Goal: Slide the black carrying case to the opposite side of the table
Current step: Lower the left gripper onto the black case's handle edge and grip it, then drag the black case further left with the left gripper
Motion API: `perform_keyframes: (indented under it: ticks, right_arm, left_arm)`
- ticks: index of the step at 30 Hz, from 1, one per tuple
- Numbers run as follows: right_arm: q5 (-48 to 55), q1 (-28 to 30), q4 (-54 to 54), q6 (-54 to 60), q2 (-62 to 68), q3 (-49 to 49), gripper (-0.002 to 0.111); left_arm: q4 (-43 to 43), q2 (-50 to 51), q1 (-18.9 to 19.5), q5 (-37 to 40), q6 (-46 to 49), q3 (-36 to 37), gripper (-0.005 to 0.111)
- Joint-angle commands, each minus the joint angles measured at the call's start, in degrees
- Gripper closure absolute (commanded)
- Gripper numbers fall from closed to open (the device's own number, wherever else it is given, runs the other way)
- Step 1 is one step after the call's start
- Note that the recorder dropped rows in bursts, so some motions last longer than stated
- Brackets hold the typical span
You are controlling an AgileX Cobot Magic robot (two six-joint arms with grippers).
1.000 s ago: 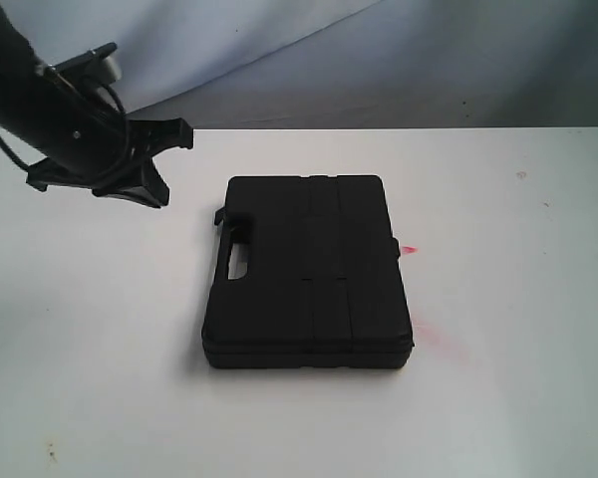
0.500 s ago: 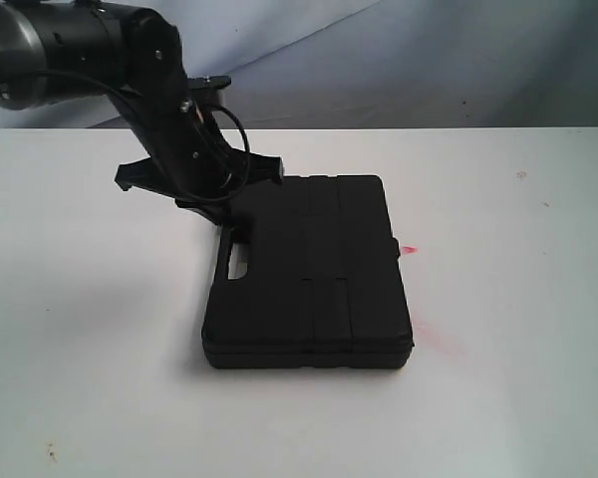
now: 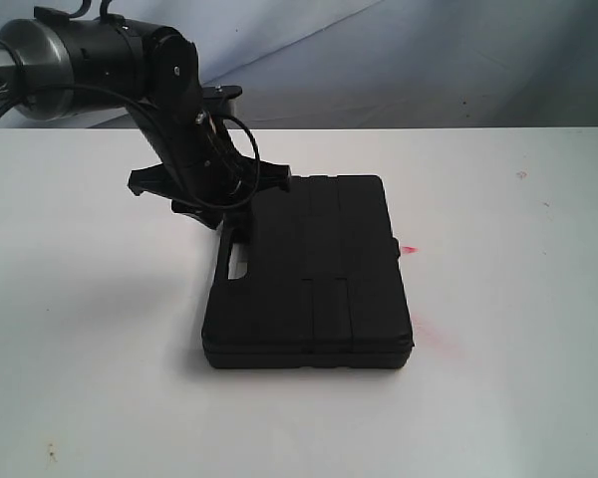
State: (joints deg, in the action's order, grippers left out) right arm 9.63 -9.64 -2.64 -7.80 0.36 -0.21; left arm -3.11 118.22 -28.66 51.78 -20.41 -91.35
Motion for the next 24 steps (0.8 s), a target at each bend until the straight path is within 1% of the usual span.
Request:
perform_keyframes:
  ticks: [1, 11, 24]
  right_arm:
    - [0.2, 0.4, 0.0, 0.3, -0.4, 0.2, 0.108]
    - [0.2, 0.4, 0.0, 0.3, -0.4, 0.2, 0.108]
    - [0.2, 0.4, 0.0, 0.3, -0.4, 0.2, 0.108]
  left_arm:
    - [0.6, 0.5, -0.2, -1.0, -0.8, -0.3, 0.063]
    - [-0.4, 5.6, -0.2, -1.5, -1.8, -0.3, 0.063]
    - [-0.2, 8.7, -0.2, -2.6, -1.8, -0.3, 0.063]
